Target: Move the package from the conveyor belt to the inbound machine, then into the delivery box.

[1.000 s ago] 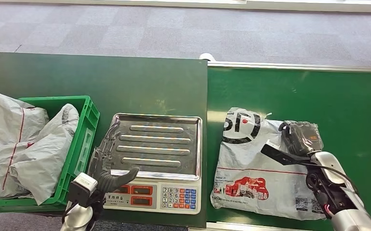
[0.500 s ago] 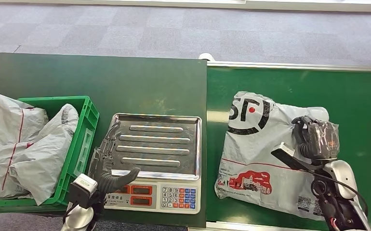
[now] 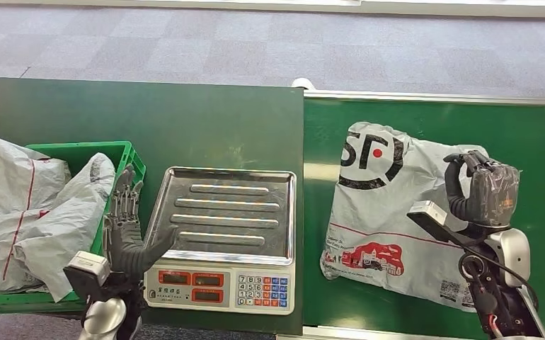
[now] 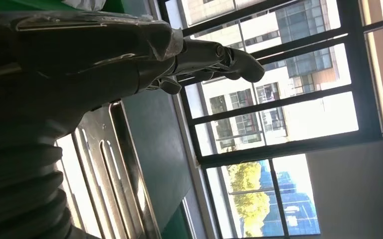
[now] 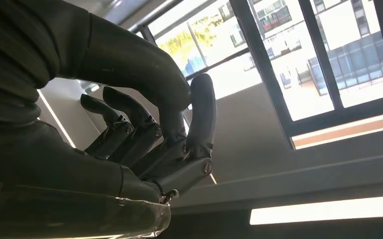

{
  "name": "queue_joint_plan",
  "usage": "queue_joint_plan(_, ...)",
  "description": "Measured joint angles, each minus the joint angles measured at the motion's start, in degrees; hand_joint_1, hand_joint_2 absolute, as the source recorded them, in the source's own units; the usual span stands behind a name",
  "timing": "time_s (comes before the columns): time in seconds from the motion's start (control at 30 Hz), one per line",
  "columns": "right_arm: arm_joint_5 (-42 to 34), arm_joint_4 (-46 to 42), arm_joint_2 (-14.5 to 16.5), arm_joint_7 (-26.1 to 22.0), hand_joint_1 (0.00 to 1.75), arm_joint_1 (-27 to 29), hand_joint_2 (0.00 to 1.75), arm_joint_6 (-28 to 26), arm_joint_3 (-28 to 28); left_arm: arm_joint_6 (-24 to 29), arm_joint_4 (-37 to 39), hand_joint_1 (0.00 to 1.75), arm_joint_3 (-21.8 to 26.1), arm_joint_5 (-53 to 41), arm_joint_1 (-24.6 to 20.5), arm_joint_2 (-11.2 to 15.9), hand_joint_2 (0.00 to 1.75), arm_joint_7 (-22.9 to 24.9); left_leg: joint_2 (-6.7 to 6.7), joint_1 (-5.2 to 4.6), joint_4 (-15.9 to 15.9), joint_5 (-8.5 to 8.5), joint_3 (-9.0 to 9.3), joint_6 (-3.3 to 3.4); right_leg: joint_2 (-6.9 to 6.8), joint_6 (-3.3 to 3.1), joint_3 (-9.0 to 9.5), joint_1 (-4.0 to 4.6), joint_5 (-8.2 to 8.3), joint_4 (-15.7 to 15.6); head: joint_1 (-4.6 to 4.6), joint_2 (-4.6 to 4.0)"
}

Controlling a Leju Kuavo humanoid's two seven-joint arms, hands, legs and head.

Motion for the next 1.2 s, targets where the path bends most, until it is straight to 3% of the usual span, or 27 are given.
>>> queue_joint_plan(0.23, 6.1, -5.4, -1.2, 2.4, 1.75, -5.0, 1.75, -0.3, 0.5, 2.9, -4.7, 0.00, 0.1, 1.6, 0.3, -0.1, 1.75, 0.0, 0.01, -0.02, 0.0, 0.01, 0.01, 0.01, 0.01, 0.01, 0.00, -0.02, 0.01, 0.0, 0.01, 0.00)
queue_joint_plan(0.6, 7.2, -6.5, -1.8, 3.2, 1.75, -14.7, 1.75, 0.7, 2.2, 6.7, -6.8, 0.00, 0.2, 2.9, 0.0, -0.7, 1.75, 0.0, 0.05, -0.02, 0.0, 0.02, 0.02, 0.00, 0.05, 0.01, 0.00, -0.02, 0.02, 0.0, 0.00, 0.00)
queue_joint_plan(0.67, 6.5, -5.8, -1.7, 3.9, 1.75, -18.4, 1.75, 2.9, 3.2, 7.4, -6.8, 0.00, 0.2, 3.3, -0.4, -0.8, 1.75, 0.0, 0.04, -0.02, 0.0, 0.03, 0.03, 0.00, 0.04, 0.01, 0.02, -0.02, 0.02, 0.0, 0.01, 0.00)
queue_joint_plan(0.77, 4.7, -4.0, -1.1, 6.7, 1.75, -23.7, 1.75, 10.9, 5.3, 7.5, -6.8, 0.00, 0.2, 3.4, -1.0, -0.9, 1.75, 0.0, 0.07, -0.02, 0.0, 0.04, 0.08, 0.00, 0.07, 0.00, 0.04, -0.01, 0.04, 0.0, 0.01, 0.00)
queue_joint_plan(0.8, 4.4, -3.4, -0.8, 7.5, 1.67, -25.0, 1.75, 12.9, 6.0, 7.5, -6.8, 0.00, 0.2, 3.4, -1.1, -0.9, 1.75, 0.0, 0.06, -0.01, 0.0, 0.05, 0.09, 0.01, 0.06, 0.01, 0.04, -0.01, 0.04, 0.0, 0.00, 0.00)
queue_joint_plan(0.83, 4.2, -3.0, -0.6, 7.9, 1.47, -25.9, 1.75, 14.1, 6.5, 7.5, -6.8, 0.00, 0.2, 3.4, -1.2, -0.9, 1.75, 0.0, 0.04, -0.01, 0.0, 0.06, 0.08, 0.02, 0.03, 0.01, 0.04, -0.01, 0.04, 0.0, 0.01, 0.00)
queue_joint_plan(0.9, 4.0, -2.1, -0.1, 8.4, 0.59, -27.2, 1.75, 15.2, 7.4, 7.5, -6.8, 0.00, 0.1, 3.4, -1.3, -0.9, 1.75, 0.0, 0.00, -0.01, 0.0, 0.07, 0.05, 0.04, -0.01, 0.01, 0.04, -0.01, 0.04, 0.0, 0.01, 0.00)
queue_joint_plan(0.93, 4.0, -1.6, 0.0, 9.1, 0.23, -27.7, 1.75, 16.2, 7.7, 7.5, -6.8, 0.00, 0.1, 3.4, -1.3, -0.9, 1.75, 0.0, 0.00, -0.01, 0.0, 0.07, 0.04, 0.04, -0.01, 0.01, 0.04, -0.01, 0.04, 0.0, 0.01, 0.00)
queue_joint_plan(0.97, 4.0, -0.8, 0.1, 10.1, 0.00, -28.0, 1.75, 17.6, 8.2, 7.3, -6.8, 0.00, 0.1, 3.5, -1.3, -0.9, 1.75, 0.0, 0.01, -0.01, 0.0, 0.07, 0.04, 0.04, 0.00, 0.01, 0.03, -0.01, 0.04, 0.0, 0.00, 0.00)
queue_joint_plan(1.1, 3.8, 5.1, -0.4, 14.0, 0.00, -28.0, 1.75, 23.4, 10.0, 5.6, -6.6, 0.00, 0.1, 3.6, -1.2, -0.9, 1.75, 0.0, -0.03, -0.02, 0.0, 0.07, 0.03, 0.04, -0.03, 0.02, 0.02, -0.02, 0.03, 0.0, 0.02, 0.00)
queue_joint_plan(1.2, 0.9, 11.5, -1.7, 13.3, 0.00, -26.6, 1.75, 25.2, 10.7, 4.0, -6.2, 0.00, 0.1, 3.6, -1.2, -0.9, 1.75, 0.0, -0.17, -0.02, 0.0, 0.07, 0.03, 0.04, -0.10, 0.02, 0.05, -0.02, 0.03, 0.0, 0.02, 0.00)
